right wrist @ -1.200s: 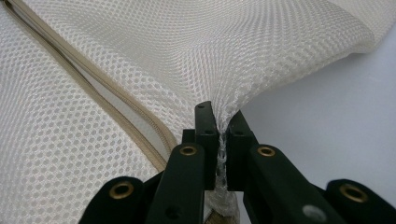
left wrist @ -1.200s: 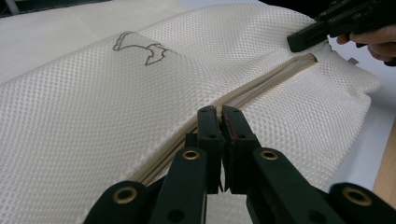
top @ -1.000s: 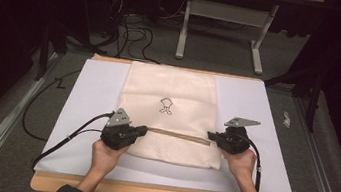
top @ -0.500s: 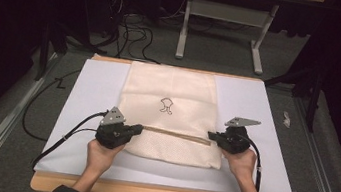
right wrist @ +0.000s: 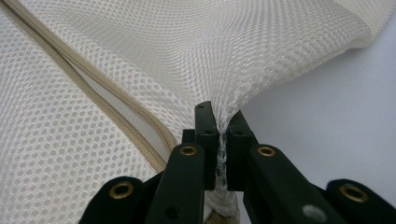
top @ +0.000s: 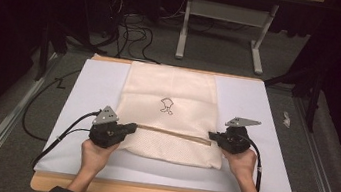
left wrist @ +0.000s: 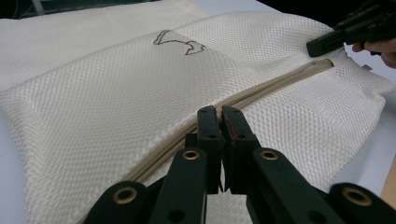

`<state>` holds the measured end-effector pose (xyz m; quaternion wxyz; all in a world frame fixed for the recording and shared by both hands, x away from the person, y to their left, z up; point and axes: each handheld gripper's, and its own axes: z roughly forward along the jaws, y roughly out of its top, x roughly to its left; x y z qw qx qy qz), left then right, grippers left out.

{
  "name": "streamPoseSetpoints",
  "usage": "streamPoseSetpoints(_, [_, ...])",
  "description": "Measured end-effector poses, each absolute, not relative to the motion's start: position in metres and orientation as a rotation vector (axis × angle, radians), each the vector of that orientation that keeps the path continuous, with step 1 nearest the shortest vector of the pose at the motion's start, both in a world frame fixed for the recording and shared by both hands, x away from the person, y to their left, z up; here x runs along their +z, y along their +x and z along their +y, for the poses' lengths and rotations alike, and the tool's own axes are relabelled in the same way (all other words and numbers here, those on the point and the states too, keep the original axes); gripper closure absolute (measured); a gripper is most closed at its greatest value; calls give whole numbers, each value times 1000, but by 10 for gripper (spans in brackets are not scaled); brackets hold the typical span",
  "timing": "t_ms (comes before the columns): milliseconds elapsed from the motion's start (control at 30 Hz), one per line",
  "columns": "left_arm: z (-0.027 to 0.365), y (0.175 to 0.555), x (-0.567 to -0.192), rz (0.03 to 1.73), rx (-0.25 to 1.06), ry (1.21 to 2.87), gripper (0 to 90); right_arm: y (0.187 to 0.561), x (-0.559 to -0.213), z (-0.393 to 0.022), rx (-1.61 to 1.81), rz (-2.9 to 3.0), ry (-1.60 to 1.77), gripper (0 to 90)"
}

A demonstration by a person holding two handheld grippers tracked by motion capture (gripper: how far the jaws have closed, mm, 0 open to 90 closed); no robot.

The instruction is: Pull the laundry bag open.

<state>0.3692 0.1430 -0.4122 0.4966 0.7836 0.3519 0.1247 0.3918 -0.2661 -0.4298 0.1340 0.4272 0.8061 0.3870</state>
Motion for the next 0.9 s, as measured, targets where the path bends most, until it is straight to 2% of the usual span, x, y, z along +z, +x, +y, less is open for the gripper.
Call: streamPoseSetpoints(900, [153, 371, -410, 868, 322, 1903, 873, 392, -429, -267, 1111, 2337, 1241, 881])
